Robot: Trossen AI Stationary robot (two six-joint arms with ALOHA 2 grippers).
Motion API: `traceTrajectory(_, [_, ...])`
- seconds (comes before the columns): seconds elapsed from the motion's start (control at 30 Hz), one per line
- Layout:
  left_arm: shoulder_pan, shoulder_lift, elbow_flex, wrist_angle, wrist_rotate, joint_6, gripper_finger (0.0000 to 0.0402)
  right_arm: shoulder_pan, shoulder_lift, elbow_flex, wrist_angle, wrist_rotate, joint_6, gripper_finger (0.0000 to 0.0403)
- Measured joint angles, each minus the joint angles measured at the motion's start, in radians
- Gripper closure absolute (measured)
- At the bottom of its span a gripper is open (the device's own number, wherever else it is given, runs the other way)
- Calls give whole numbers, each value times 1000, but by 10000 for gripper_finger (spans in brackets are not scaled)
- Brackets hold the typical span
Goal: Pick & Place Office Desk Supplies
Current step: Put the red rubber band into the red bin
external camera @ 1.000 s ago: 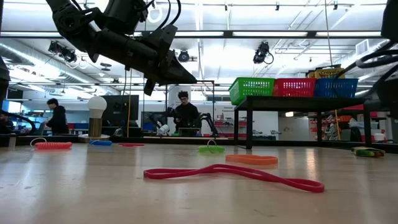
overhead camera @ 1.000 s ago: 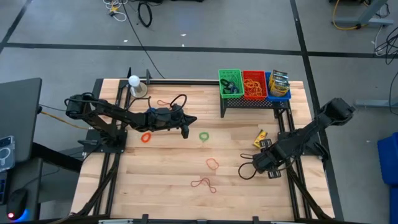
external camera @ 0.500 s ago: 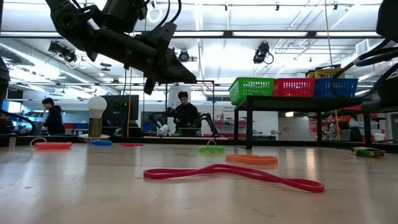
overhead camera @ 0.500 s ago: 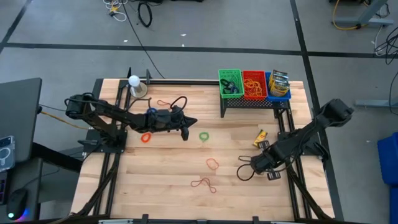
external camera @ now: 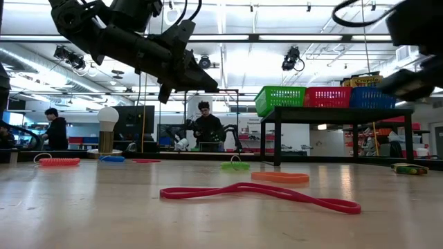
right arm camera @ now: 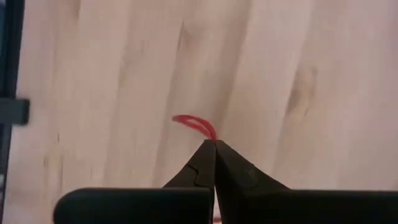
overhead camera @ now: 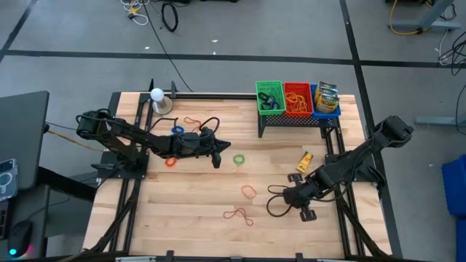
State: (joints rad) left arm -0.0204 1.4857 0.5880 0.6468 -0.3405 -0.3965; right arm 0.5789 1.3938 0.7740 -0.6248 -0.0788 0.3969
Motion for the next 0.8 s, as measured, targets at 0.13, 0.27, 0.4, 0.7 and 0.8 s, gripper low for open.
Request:
traceTrajectory(0.13, [0,0,0,0,0,0,389,0,0,32,-43,23,16,401])
traceTrajectory(0.27, [0,0,0,0,0,-1,389,1,0,108,-106,75,34,401])
traceTrajectory(0.4, [-6,0,0,0,0,-22,389,0,0,208,-155,180,35,401])
traceTrajectory(0.7, [-23,0,0,32,0,-13,395,-33,-2,365,-233,355,60,402])
traceTrajectory(0.8, [-27,0,0,35,0,-4,395,-60,-1,414,-272,387,63,402])
